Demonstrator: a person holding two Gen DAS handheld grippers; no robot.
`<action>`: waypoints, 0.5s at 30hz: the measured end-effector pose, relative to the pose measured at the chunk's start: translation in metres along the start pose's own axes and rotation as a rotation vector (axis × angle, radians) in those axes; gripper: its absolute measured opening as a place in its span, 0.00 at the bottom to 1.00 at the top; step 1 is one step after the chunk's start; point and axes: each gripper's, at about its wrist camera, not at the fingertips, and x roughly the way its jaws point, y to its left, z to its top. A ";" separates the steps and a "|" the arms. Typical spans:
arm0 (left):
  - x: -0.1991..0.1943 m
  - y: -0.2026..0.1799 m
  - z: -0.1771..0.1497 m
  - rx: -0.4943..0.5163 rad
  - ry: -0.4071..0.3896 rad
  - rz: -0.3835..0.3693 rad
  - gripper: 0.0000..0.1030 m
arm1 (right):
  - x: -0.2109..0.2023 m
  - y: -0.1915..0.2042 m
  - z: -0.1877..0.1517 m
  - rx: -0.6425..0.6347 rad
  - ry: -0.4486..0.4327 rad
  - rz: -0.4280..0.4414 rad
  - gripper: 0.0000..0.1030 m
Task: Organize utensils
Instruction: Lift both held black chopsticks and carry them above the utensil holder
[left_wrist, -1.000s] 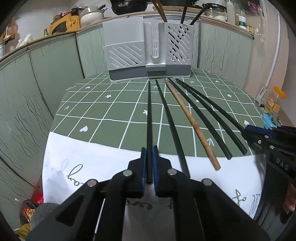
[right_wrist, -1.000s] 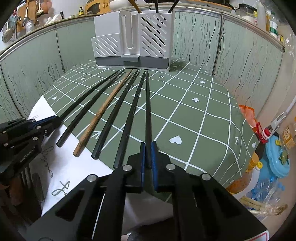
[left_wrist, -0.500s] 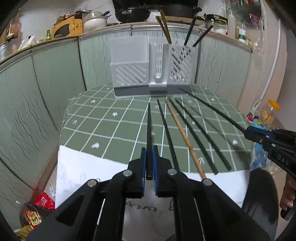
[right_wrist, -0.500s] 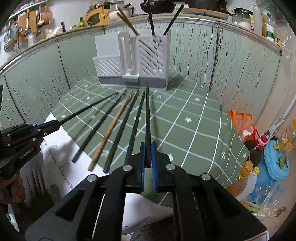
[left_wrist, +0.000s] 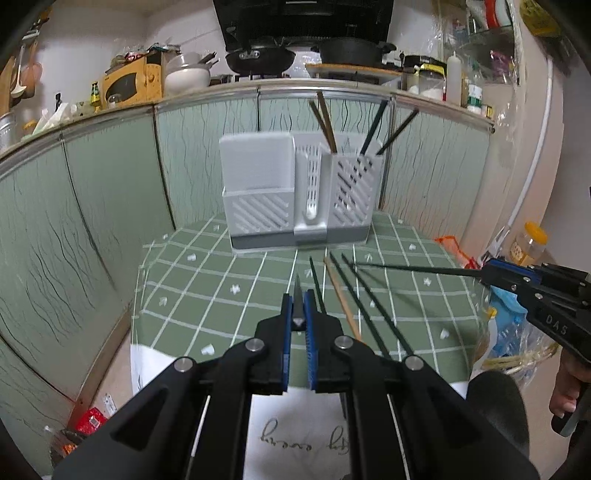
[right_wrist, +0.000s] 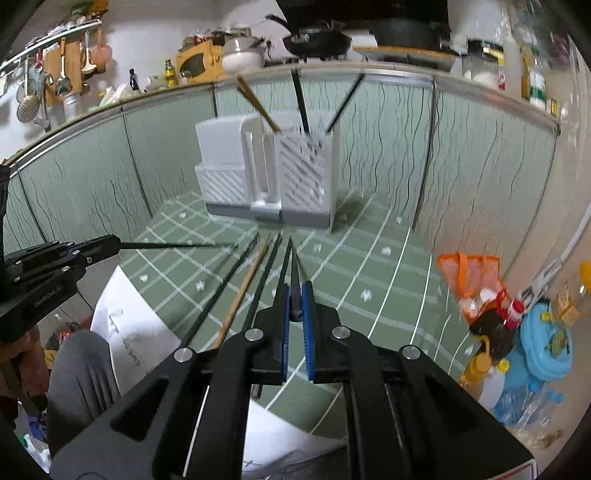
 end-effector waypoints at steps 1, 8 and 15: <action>-0.002 0.001 0.005 -0.003 -0.005 -0.004 0.08 | -0.002 0.000 0.006 -0.006 -0.010 -0.001 0.06; -0.007 0.011 0.042 -0.005 -0.048 -0.010 0.08 | -0.012 -0.002 0.044 -0.012 -0.067 0.013 0.06; -0.012 0.017 0.067 -0.004 -0.083 -0.015 0.08 | -0.021 -0.006 0.074 0.007 -0.119 0.025 0.06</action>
